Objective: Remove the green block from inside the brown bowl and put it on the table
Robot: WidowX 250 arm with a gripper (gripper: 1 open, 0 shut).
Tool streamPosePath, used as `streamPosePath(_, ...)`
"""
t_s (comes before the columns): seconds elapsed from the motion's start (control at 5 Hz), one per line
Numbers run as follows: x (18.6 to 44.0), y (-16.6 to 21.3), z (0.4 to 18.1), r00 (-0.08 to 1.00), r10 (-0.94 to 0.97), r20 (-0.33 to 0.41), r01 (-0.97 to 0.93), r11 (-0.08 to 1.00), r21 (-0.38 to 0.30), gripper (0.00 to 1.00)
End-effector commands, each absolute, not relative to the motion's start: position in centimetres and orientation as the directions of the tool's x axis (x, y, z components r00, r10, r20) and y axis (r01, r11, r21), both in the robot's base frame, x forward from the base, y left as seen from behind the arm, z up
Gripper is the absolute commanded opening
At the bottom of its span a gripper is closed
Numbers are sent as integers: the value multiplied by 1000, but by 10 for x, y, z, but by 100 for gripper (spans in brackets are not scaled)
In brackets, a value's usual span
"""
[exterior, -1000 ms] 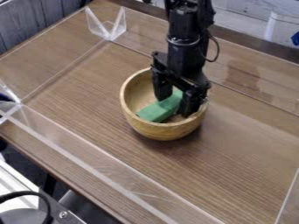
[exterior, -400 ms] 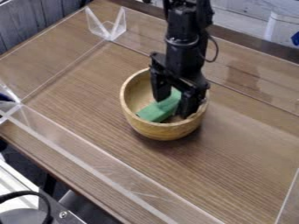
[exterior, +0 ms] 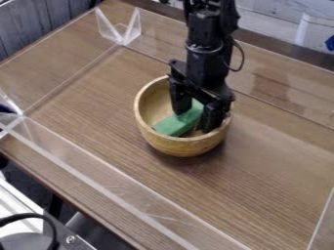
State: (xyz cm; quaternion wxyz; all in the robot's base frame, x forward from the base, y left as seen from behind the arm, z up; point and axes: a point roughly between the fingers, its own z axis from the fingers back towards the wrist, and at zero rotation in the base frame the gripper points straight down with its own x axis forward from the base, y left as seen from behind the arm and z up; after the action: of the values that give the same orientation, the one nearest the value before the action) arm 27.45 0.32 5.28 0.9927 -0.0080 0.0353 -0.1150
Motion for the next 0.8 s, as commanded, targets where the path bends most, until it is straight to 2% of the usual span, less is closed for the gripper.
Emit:
streamPosePath(0.0, 285, 9, 64, 976, -219, -11, 218, 976, -12, 100)
streamPosePath(0.6, 279, 26, 59, 982, -186, -5, 186, 982, -35, 100)
